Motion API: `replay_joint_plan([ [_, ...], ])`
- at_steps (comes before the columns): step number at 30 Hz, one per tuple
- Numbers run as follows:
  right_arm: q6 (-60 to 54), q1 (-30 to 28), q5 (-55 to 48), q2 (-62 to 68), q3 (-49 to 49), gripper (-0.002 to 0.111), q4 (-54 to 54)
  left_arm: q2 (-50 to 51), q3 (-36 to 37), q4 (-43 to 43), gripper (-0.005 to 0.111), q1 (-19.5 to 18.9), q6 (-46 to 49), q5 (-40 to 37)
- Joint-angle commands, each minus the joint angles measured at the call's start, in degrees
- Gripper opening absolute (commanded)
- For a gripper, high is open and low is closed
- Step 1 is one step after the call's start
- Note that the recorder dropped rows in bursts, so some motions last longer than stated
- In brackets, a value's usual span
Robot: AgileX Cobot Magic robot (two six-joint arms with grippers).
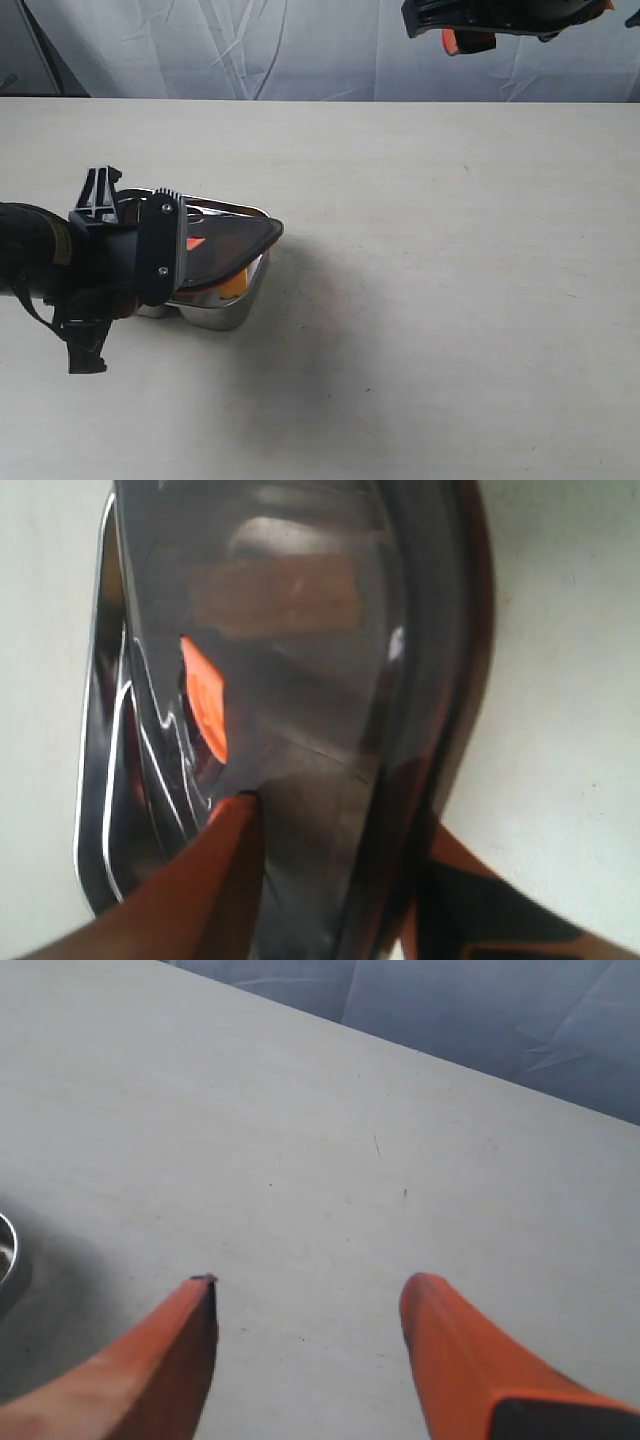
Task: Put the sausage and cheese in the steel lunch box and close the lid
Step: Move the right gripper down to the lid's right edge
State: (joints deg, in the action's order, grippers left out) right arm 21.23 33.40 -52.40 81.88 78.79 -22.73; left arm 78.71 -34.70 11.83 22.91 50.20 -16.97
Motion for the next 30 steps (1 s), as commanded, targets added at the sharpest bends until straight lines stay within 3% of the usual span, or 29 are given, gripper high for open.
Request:
replay_joint_plan([
  [1,-0.18,-0.38,0.31,-0.43,0.34,0.055,0.14,0.16,0.49,-3.17,0.038,0.62,-0.35,-1.38],
  [5,-0.98,-0.38,-1.69,-0.43,0.34,0.055,2.88,0.16,0.49,-3.38,0.038,0.62,-0.35,-1.48],
  [9,-11.49,0.11,-2.71,-0.17,-1.60,0.051,18.70,0.29,0.49,-3.38,0.038,0.62,-0.35,-1.48],
  [13,-21.99,1.09,2.94,1.11,-8.56,0.020,33.23,1.06,0.49,-3.38,0.039,0.62,-0.22,-2.55],
  [16,-22.87,1.36,7.01,2.75,-12.32,0.000,36.38,1.30,0.49,-3.38,0.044,0.62,-0.22,-2.47],
  [23,-28.70,2.22,8.21,8.06,-14.16,0.000,45.64,1.30,0.49,-3.21,0.046,0.62,-0.22,-2.29],
  [30,-34.34,8.45,9.29,15.05,-14.16,0.000,53.20,1.30,0.49,-2.93,0.046,0.62,-0.22,-2.27],
])
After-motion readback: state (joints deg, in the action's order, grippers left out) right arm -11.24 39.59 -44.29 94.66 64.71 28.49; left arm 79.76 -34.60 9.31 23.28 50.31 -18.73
